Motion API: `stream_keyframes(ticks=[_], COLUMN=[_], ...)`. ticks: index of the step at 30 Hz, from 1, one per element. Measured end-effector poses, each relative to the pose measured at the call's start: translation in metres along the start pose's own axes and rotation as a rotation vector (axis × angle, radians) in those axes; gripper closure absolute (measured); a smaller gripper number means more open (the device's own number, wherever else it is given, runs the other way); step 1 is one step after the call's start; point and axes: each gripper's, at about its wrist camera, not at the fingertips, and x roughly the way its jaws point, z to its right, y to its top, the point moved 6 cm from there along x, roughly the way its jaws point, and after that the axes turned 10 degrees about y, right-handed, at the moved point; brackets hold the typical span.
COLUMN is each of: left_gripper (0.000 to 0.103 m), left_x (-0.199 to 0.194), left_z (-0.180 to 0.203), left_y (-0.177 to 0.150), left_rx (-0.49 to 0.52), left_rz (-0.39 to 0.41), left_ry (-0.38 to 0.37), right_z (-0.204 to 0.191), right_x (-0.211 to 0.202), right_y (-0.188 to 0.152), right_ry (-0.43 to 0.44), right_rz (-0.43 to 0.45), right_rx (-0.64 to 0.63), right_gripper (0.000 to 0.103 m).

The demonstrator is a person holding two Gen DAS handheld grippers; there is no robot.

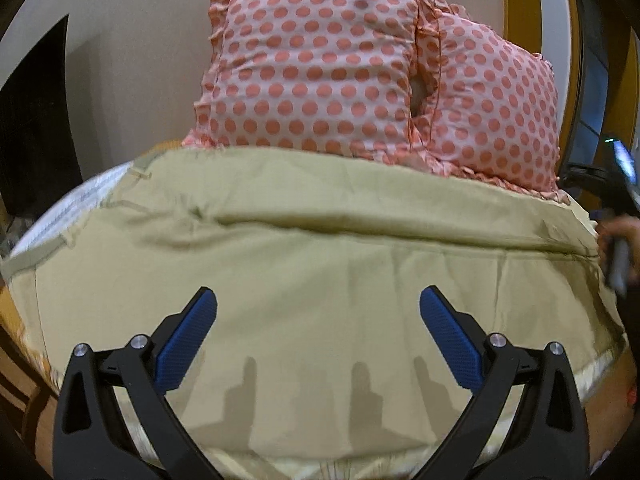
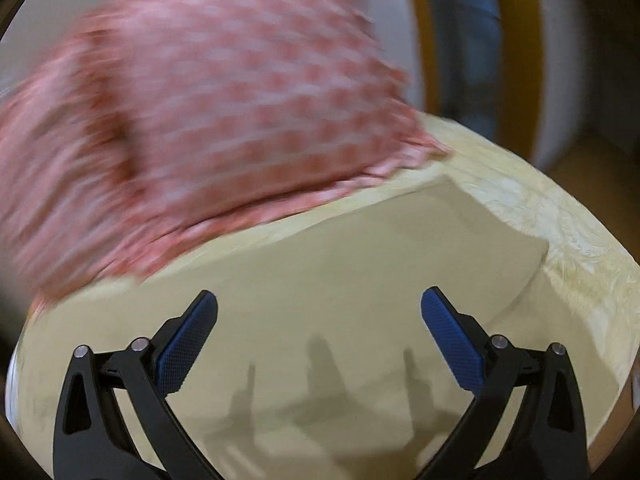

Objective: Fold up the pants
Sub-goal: 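Grasp the pants leg hem with the right gripper and lift it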

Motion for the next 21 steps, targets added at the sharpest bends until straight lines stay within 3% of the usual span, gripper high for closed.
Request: stream_keyframes(ticks=[3,6,8,9,11,12,13,16,21], left_gripper=[0.002,0.002,0.002,0.002,0.002,0.002,0.002,0.002,0.002], left_x=[0.007,0.017,0.024,0.028,0.032,0.034,0.035,0.033,0.021], left_z=[0.006,0.011,0.013,0.014,0.014,0.013,0.012,0.006,-0.011], left_y=[0.011,0.018,0.019,0.019,0.017,0.016,0.015,0.013,0.016], left_rx=[0.018,0.035,0.041,0.044,0.046,0.044,0.037,0.010,-0.037], left_rz=[0.013,0.012,0.002,-0.007,-0.020,-0.025,-0.031,-0.035,-0.009], left_ry=[0.009,0.009,0.009,0.008,0.002,-0.003,-0.012,-0.034,-0.031], right_z=[0.027,0.044,0.047,0.048,0.047,0.050,0.052,0.061,0.077], right_x=[0.052,0.091,0.104,0.110,0.112,0.108,0.104,0.092,0.012], right_y=[0.032,0.045,0.050,0.051,0.050,0.048,0.048,0.044,0.018], right_ry=[-0.107,-0.186,-0.259,-0.316,-0.331,-0.339,-0.326,-0.174,0.119], right_rz=[-0.060,-0.107,-0.107,-0.107,-0.080,-0.057,-0.044,-0.028,0.093], right_rx=[0.139,0.226,0.192,0.143,0.108,0.111,0.112,0.172,0.242], right_gripper=[0.021,0.025,0.028,0.034,0.039,0.054,0.069,0.097,0.098])
